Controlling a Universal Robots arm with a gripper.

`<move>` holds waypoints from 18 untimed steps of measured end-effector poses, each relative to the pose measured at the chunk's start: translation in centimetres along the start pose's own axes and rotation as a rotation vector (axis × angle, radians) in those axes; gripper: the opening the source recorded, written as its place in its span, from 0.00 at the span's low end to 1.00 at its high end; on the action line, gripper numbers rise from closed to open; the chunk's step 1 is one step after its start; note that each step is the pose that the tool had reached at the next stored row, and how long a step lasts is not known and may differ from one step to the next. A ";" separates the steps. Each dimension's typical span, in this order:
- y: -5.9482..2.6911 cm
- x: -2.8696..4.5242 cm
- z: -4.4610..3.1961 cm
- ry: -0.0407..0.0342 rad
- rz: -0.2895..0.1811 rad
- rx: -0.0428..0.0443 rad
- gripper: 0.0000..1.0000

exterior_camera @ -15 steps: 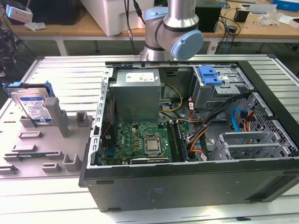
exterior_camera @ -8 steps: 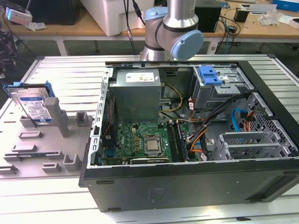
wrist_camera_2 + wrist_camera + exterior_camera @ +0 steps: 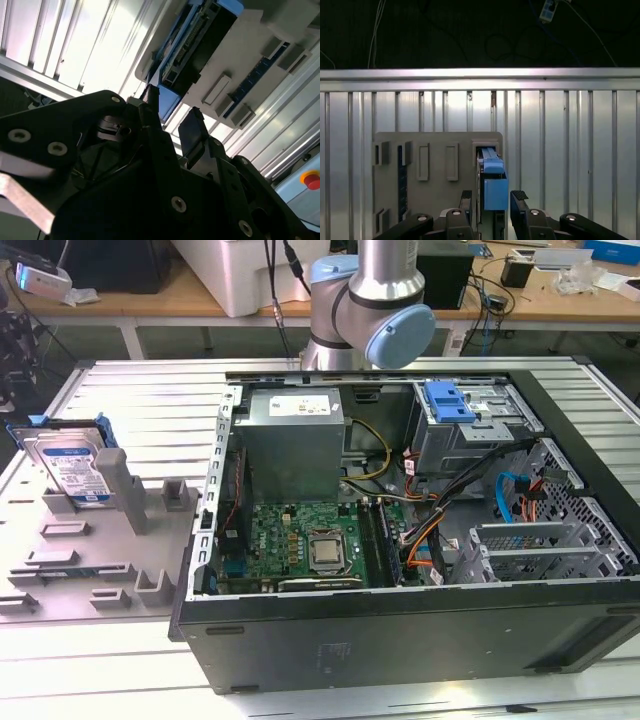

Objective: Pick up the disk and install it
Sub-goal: 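Pick up the disk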

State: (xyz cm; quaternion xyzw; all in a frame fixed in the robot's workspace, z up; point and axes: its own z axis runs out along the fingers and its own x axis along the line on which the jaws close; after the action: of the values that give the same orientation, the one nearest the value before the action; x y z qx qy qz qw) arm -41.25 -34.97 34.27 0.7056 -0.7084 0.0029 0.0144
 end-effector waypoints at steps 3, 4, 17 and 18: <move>0.00 -0.03 0.21 0.0000 0.000 0.0000 0.44; -0.01 -0.06 0.32 0.0000 0.000 0.0000 0.44; -0.03 -0.15 2.11 0.0000 -0.002 0.0007 0.44; -0.04 -0.16 2.35 0.0001 -0.006 0.0008 0.44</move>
State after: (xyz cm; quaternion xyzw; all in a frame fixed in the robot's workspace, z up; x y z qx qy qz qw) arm -41.25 -34.87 31.91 0.7076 -0.7065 0.0032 0.0141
